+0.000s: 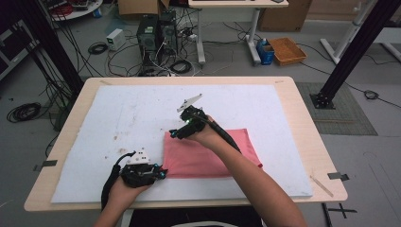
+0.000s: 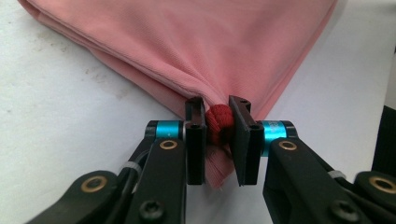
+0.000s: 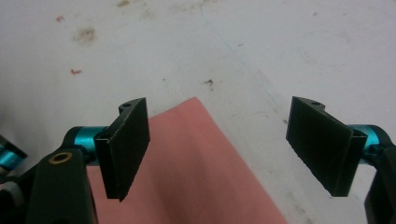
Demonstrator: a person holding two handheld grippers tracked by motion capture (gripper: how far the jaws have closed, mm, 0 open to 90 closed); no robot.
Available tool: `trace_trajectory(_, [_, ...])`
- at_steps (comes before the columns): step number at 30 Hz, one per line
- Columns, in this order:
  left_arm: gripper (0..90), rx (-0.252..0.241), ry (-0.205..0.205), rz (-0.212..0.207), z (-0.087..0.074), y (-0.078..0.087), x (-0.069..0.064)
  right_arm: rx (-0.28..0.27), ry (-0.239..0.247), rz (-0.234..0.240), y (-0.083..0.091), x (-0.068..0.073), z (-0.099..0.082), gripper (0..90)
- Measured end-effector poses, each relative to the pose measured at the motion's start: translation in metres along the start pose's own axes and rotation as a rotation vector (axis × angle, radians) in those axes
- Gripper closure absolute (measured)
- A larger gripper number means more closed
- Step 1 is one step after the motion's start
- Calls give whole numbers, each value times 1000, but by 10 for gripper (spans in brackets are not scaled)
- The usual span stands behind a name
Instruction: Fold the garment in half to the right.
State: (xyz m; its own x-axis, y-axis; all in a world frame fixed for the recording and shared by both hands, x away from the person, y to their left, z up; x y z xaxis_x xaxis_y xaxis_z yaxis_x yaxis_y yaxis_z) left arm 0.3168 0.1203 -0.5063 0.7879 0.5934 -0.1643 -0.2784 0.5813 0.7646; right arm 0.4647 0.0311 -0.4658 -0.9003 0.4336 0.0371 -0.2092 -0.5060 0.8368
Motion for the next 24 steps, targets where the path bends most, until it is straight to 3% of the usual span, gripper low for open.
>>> trace_trajectory(4, [789,-10,-13,-20,2,1,0,53,-12,30,-17,4,3,269])
trace_trajectory(8, [793,-19,-14,-35,3,2,-1,99,0,19,-34,10,8,336])
trace_trajectory(11, [794,-23,-16,-40,3,2,-1,141,5,7,-44,14,9,485])
trace_trajectory(12, [794,-23,-16,-40,3,2,-1,141,5,7,-44,14,9,485])
trace_trajectory(14, [795,-26,-18,-42,3,3,0,174,9,19,-52,19,8,647])
trace_trajectory(18, [796,-29,-24,-47,3,5,0,182,40,22,-51,26,9,822])
trace_trajectory(24, [801,-50,-15,-56,1,14,3,136,60,17,-49,32,20,856])
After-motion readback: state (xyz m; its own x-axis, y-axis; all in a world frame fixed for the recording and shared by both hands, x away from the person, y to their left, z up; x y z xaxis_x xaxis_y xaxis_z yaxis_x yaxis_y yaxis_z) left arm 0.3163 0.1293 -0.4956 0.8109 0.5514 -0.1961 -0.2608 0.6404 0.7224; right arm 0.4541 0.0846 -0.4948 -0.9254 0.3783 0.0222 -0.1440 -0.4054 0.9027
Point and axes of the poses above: each handheld gripper's, and its own axes: y roughly backward along the jaws, z roughly out of its top, x roughly to its left, the point moved 9 cm from there along -y, roughly forward along the jaws, and after that the axes turned 13 degrees about x, right-handed, at the moved point
